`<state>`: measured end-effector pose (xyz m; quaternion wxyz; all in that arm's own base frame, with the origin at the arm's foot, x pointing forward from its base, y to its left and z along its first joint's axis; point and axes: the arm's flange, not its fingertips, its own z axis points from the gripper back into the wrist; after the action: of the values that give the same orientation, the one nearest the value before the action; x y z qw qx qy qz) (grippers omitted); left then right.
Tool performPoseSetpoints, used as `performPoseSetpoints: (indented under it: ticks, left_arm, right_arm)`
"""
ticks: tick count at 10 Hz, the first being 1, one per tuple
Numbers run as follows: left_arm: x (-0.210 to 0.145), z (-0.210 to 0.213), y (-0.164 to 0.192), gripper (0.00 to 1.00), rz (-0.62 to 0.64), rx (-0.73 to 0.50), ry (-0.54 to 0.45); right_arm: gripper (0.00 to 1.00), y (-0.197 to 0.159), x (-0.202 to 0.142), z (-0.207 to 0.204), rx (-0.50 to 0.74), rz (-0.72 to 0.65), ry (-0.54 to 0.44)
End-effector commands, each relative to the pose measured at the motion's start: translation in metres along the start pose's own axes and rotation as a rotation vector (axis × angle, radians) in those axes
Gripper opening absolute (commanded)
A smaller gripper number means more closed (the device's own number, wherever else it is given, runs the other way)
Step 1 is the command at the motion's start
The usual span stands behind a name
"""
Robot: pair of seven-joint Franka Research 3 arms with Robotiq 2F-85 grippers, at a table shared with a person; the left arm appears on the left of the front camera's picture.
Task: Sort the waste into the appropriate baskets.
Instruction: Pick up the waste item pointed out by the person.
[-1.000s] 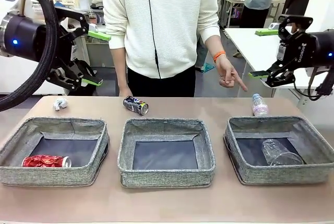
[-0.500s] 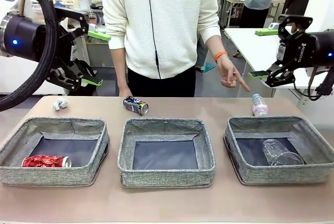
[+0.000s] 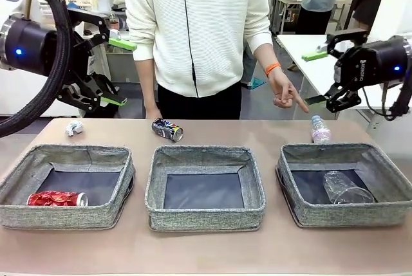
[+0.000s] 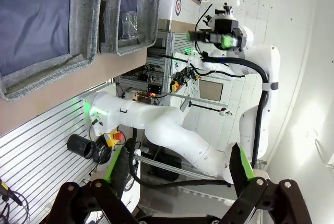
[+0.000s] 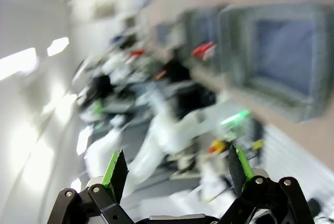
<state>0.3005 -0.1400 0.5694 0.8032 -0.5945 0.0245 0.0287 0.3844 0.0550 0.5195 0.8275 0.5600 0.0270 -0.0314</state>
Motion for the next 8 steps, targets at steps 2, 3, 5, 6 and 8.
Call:
performPoseSetpoints:
  ticks: [2, 3, 5, 6, 8]
  left_arm:
    - [0.0, 0.001, -0.001, 1.0, 0.002, 0.012, 0.008]
    - [0.0, 0.001, -0.001, 1.0, 0.002, 0.012, 0.008]
    - [0.0, 0.001, -0.001, 1.0, 0.002, 0.012, 0.008]
    - [0.0, 0.001, -0.001, 1.0, 0.002, 0.012, 0.008]
    - [0.0, 0.001, -0.001, 1.0, 0.002, 0.012, 0.008]
  right_arm:
    - [1.0, 0.008, 0.022, 0.004, -0.831, -0.138, -0.426]
    - [1.0, 0.008, 0.026, 0.007, -0.983, -0.149, -0.515]
    - [1.0, 0.01, 0.028, 0.015, -1.142, -0.155, -0.615]
    - [1.0, 0.008, 0.026, 0.024, -1.209, -0.202, -0.652]
    - [1.0, 0.014, 0.018, 0.03, -1.115, -0.16, -0.796]
